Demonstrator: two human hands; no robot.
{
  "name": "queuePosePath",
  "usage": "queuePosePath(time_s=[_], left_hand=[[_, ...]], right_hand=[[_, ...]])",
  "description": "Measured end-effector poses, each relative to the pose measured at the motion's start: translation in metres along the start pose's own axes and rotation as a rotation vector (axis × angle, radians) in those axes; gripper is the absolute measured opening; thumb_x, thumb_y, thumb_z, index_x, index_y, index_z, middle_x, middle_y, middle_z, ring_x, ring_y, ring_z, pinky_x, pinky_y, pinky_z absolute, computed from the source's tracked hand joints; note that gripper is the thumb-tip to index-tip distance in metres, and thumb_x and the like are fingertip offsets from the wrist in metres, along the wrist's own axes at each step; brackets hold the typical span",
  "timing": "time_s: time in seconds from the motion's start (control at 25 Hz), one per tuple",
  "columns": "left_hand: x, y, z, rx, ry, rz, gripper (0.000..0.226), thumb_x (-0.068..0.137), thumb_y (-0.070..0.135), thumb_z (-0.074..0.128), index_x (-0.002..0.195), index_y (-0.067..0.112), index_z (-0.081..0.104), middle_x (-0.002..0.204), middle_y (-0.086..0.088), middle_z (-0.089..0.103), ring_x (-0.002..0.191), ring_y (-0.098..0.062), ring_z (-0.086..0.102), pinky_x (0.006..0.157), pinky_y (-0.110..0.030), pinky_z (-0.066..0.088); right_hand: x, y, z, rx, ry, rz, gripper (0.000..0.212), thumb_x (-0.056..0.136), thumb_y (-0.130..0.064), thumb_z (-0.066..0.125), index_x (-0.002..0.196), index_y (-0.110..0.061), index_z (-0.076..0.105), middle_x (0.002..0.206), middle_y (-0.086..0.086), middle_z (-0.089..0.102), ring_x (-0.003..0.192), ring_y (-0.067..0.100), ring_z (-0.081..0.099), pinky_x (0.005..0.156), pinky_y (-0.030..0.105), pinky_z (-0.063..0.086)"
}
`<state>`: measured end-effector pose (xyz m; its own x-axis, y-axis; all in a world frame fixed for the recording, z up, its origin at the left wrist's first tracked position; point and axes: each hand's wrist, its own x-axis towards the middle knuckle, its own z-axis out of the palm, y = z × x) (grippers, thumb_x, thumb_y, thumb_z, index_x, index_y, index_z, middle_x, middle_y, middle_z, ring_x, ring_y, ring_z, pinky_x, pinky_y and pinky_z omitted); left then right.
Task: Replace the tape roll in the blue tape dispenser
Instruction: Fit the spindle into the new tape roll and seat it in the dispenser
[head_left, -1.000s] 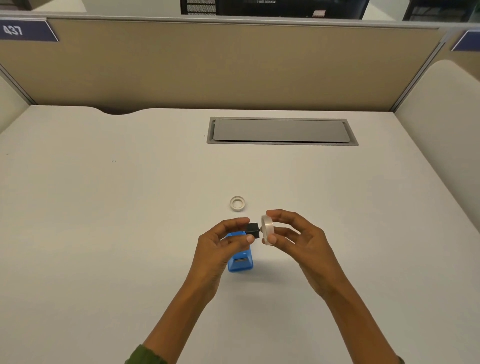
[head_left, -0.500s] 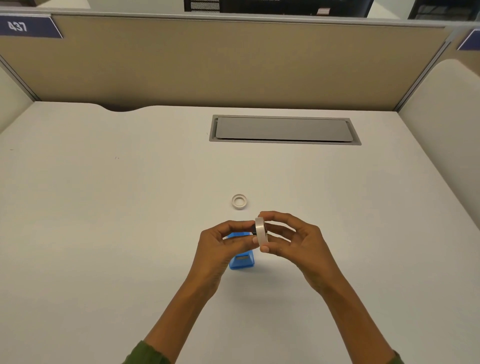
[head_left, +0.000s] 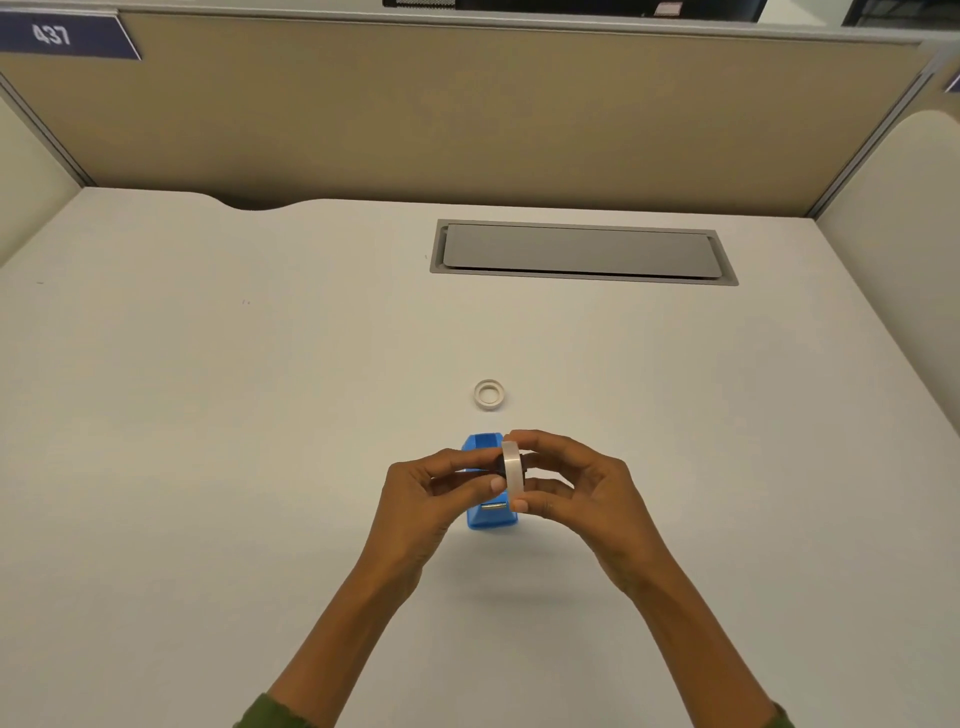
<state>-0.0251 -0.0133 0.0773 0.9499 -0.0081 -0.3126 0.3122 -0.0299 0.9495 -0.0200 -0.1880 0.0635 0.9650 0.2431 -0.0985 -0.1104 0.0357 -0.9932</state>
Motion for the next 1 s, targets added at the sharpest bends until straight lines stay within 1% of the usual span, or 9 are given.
queuePosePath(time_s=[0.12,0.2,0.28,0.4,0.52,0.68,0.8,0.88,1.0], left_hand=[[-0.004,-0.005,-0.003,-0.030,0.002,0.006,0.024,0.073,0.010,0.074,0.096,0.019,0.074,0.093,-0.004,0.076,0.087,-0.016,0.071,0.090,-0.035,0.051],[-0.006,-0.008,-0.005,-0.057,0.006,0.009,0.023,0.074,0.011,0.074,0.094,0.023,0.074,0.093,-0.002,0.077,0.089,-0.017,0.071,0.090,-0.034,0.050],[-0.007,-0.011,-0.008,-0.066,0.015,0.011,0.023,0.074,0.011,0.074,0.093,0.024,0.074,0.094,-0.001,0.076,0.092,-0.017,0.070,0.089,-0.033,0.050],[-0.009,-0.015,-0.009,-0.067,0.000,0.021,0.023,0.073,0.012,0.074,0.095,0.022,0.073,0.093,-0.001,0.077,0.092,-0.016,0.070,0.084,-0.025,0.052],[-0.011,-0.019,-0.009,-0.032,-0.002,0.052,0.023,0.074,0.011,0.072,0.096,0.018,0.074,0.091,0.000,0.077,0.090,-0.014,0.070,0.077,-0.016,0.054],[-0.010,-0.021,-0.012,0.057,-0.010,0.093,0.022,0.075,0.012,0.070,0.098,0.013,0.074,0.095,-0.006,0.074,0.092,-0.018,0.067,0.083,-0.025,0.054],[-0.010,-0.020,-0.008,0.076,-0.003,0.114,0.023,0.073,0.016,0.073,0.096,0.019,0.074,0.092,0.003,0.076,0.090,-0.009,0.068,0.077,-0.014,0.053],[-0.011,-0.022,-0.006,0.064,0.007,0.113,0.024,0.071,0.012,0.076,0.093,0.022,0.074,0.088,0.009,0.076,0.087,-0.006,0.069,0.071,-0.009,0.050],[-0.012,-0.027,-0.006,0.070,0.020,0.110,0.032,0.069,0.011,0.078,0.098,0.024,0.069,0.098,0.010,0.073,0.087,-0.008,0.070,0.071,-0.014,0.053]], right_hand=[[0.000,-0.001,0.001,-0.028,-0.007,0.018,0.049,0.069,-0.005,0.079,0.110,-0.029,0.066,0.110,-0.009,0.071,0.103,0.014,0.066,0.080,0.023,0.057],[0.000,-0.003,0.000,-0.055,0.034,0.026,0.045,0.071,-0.011,0.079,0.110,-0.031,0.066,0.110,-0.013,0.070,0.101,0.009,0.066,0.075,0.015,0.055],[0.000,-0.004,-0.002,-0.124,0.065,-0.004,0.038,0.072,-0.011,0.078,0.104,-0.030,0.069,0.104,-0.012,0.070,0.093,0.007,0.066,0.071,0.013,0.052],[-0.003,-0.003,0.002,-0.231,0.049,-0.037,0.033,0.072,-0.008,0.078,0.100,-0.024,0.072,0.098,-0.003,0.068,0.084,0.012,0.066,0.072,0.019,0.054],[-0.006,-0.002,0.006,-0.231,0.029,-0.041,0.034,0.071,-0.003,0.078,0.100,-0.021,0.073,0.097,0.001,0.069,0.085,0.017,0.067,0.077,0.025,0.057],[-0.007,-0.001,0.007,-0.231,0.035,-0.047,0.034,0.070,-0.001,0.078,0.098,-0.020,0.074,0.096,0.001,0.072,0.087,0.017,0.069,0.078,0.026,0.058],[-0.007,0.001,0.007,-0.231,0.083,-0.015,0.031,0.071,-0.002,0.077,0.097,-0.019,0.074,0.094,0.000,0.074,0.086,0.015,0.071,0.077,0.025,0.058],[-0.007,0.003,0.005,-0.243,0.095,0.014,0.028,0.072,-0.004,0.077,0.096,-0.020,0.074,0.091,-0.001,0.075,0.085,0.012,0.071,0.074,0.020,0.056],[-0.006,0.004,0.005,-0.267,0.059,0.008,0.026,0.073,-0.002,0.076,0.094,-0.017,0.074,0.092,-0.002,0.073,0.082,0.010,0.071,0.071,0.017,0.056]])
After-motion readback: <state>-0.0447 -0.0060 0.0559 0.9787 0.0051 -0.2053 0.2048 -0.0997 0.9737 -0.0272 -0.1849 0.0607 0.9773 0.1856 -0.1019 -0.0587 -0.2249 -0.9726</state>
